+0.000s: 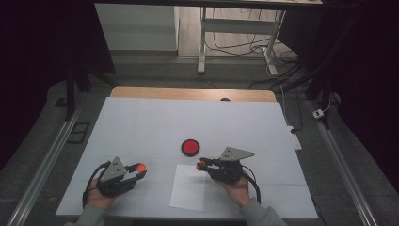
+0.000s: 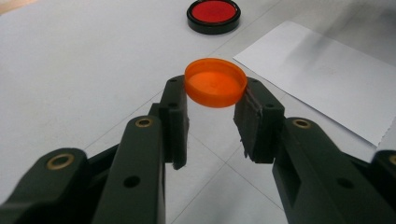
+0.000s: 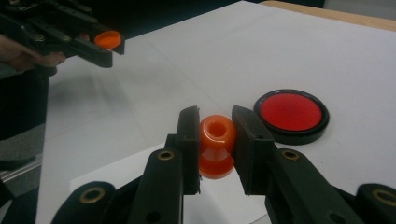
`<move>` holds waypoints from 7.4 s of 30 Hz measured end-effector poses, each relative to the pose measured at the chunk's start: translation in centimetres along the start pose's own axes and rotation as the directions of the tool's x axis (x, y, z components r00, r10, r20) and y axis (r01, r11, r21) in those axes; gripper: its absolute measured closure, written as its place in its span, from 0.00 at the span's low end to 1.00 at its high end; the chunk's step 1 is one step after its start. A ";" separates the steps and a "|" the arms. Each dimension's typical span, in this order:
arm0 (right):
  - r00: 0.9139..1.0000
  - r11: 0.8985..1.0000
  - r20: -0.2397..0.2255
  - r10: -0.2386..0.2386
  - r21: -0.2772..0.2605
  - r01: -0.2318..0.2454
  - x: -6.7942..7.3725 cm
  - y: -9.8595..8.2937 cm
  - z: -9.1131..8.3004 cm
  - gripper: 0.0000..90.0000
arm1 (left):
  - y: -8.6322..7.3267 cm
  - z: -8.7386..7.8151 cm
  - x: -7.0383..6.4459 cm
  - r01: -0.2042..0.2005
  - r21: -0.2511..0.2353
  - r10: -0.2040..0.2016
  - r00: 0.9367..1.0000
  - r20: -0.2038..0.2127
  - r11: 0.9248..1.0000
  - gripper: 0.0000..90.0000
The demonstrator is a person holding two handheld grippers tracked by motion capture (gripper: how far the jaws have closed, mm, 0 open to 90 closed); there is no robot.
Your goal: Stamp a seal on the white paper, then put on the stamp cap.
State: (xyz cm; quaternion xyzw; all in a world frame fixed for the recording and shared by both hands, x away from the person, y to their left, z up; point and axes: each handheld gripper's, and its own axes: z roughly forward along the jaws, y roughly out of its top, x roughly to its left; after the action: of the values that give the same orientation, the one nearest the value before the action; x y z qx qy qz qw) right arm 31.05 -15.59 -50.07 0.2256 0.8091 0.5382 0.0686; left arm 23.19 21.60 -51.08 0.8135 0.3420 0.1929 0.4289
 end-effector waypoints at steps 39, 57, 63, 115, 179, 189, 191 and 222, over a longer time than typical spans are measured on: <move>0.994 0.978 -0.060 -0.087 0.186 0.097 3.1 -1.4 3.1 0.80 | 0.0 0.0 0.0 -0.001 0.003 0.001 1.000 0.004 1.000 0.71; 0.994 0.969 -0.038 -0.105 0.219 0.111 3.2 -1.7 3.7 0.80 | 0.0 0.0 0.0 0.002 0.004 -0.002 1.000 0.003 1.000 0.71; 0.993 0.968 -0.036 -0.109 0.225 0.114 3.1 -1.8 3.8 0.80 | 0.0 0.0 0.1 0.003 0.005 -0.003 1.000 0.004 1.000 0.71; 0.978 0.954 -0.004 -0.207 0.219 0.203 4.0 -2.6 4.1 0.81 | -0.1 -0.3 0.4 0.010 -0.002 -0.010 1.000 -0.006 1.000 0.71; 0.998 0.998 0.020 -0.065 0.023 0.065 1.7 0.2 -0.2 0.80 | -0.1 -0.5 0.4 0.016 -0.011 -0.016 1.000 -0.005 1.000 0.71; 0.998 0.999 0.039 -0.043 -0.017 0.044 1.0 0.7 -1.4 0.80 | -0.1 -0.4 0.3 0.013 -0.008 -0.013 1.000 -0.006 1.000 0.71; 0.998 0.999 0.044 -0.041 -0.019 0.042 0.9 0.8 -1.6 0.80 | -0.1 -0.3 0.4 0.013 -0.007 -0.013 1.000 -0.005 1.000 0.71; 0.997 0.997 0.075 -0.026 -0.067 0.031 0.2 1.5 -3.0 0.80 | 0.3 0.1 0.3 -0.001 -0.003 0.001 1.000 0.004 1.000 0.71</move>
State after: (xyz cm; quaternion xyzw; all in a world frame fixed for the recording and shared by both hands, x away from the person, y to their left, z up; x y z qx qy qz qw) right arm 30.29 -17.56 -47.47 0.2314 0.7904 0.5557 0.1138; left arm 23.55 21.60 -50.90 0.8134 0.3405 0.1920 0.4309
